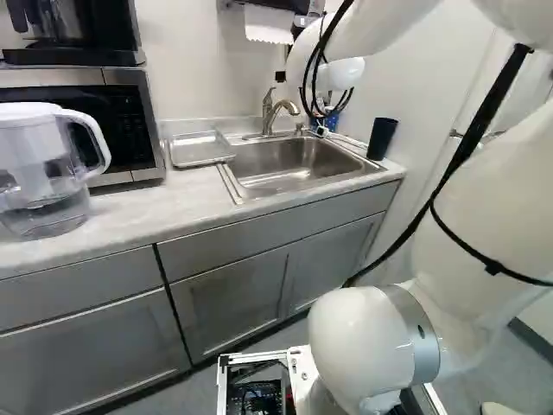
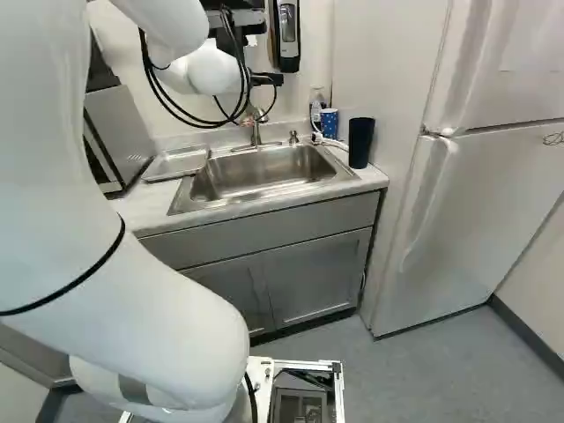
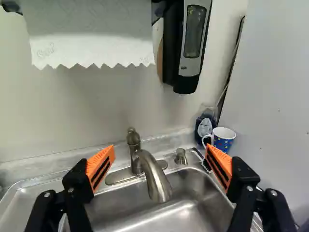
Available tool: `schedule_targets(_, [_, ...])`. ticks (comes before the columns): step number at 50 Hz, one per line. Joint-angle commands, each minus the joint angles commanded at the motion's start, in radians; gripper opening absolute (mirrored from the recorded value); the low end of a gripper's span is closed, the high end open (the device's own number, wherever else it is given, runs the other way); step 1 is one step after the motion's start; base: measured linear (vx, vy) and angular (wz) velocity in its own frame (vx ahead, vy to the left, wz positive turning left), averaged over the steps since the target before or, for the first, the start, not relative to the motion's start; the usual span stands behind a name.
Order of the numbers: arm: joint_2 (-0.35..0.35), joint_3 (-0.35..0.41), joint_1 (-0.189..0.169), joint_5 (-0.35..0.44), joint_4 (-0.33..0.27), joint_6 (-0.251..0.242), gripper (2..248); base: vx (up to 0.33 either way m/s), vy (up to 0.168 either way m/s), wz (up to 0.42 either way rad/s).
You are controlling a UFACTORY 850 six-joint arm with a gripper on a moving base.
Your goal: Rinse the cup and place it in the tray
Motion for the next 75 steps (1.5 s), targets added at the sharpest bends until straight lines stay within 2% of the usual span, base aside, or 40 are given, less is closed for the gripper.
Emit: schedule_targets(75, [-0.253,-0.259,-0.001,-0.193,0.000,0.000,247,0.000,0.000,0.000])
